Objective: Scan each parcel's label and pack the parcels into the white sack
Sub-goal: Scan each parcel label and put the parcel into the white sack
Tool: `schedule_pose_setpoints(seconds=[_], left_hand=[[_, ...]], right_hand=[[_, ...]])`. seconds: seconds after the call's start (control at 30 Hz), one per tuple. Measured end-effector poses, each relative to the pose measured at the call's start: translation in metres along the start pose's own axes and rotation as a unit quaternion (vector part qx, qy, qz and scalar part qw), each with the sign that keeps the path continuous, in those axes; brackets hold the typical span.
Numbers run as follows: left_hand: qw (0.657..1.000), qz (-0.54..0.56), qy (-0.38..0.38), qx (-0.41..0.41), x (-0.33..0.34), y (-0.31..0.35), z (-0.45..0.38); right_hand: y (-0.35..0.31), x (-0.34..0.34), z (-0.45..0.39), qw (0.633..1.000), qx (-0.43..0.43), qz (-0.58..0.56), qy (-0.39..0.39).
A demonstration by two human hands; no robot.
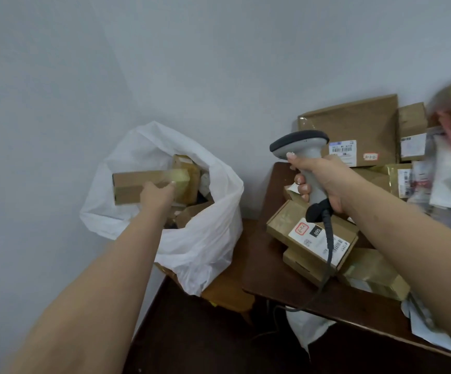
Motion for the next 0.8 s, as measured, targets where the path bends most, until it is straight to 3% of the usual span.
schedule_pose_setpoints(seconds=[0.1, 0.2, 0.47, 0.53, 0.63, 0.7, 0.8], left_hand=[[0.999, -0.035, -0.024, 0.022, 0.026, -0.002, 0.010], [0.993, -0.034, -0.096, 0.059, 0.066, -0.001, 0.031], [0.949, -0.127, -0.245, 0.154, 0.180, 0.008, 0.125], [0.945, -0.158, -0.264, 0.108, 0.203, -0.005, 0.142], [0.951, -0.128, -0.280, -0.032, 0.228, -0.035, 0.164], [0.941, -0.076, -0.300, -0.136, 0.240, -0.053, 0.180], [0.920, -0.063, -0.330, -0.203, 0.257, -0.073, 0.196]], right_hand=[[0.006, -0.018, -0.006, 0.999, 0.016, -0.017, 0.030], [0.011, -0.047, -0.004, 0.997, 0.025, -0.023, 0.070], [0.031, -0.142, 0.021, 0.987, 0.049, -0.039, 0.149], [0.038, -0.160, 0.030, 0.984, 0.060, -0.033, 0.162], [0.050, -0.178, 0.039, 0.984, 0.081, -0.021, 0.159], [0.058, -0.186, 0.040, 0.983, 0.087, -0.023, 0.159], [0.066, -0.195, 0.039, 0.983, 0.091, -0.020, 0.158]])
Point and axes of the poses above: each hand's wrist, its own z-axis away from the middle knuckle, its own x-axis out of the palm, y = z × x, the point moved 3 cm from there along -z, towards the middle knuckle, and after that the axes turned 4 degrees about y, right-handed, at the moved point
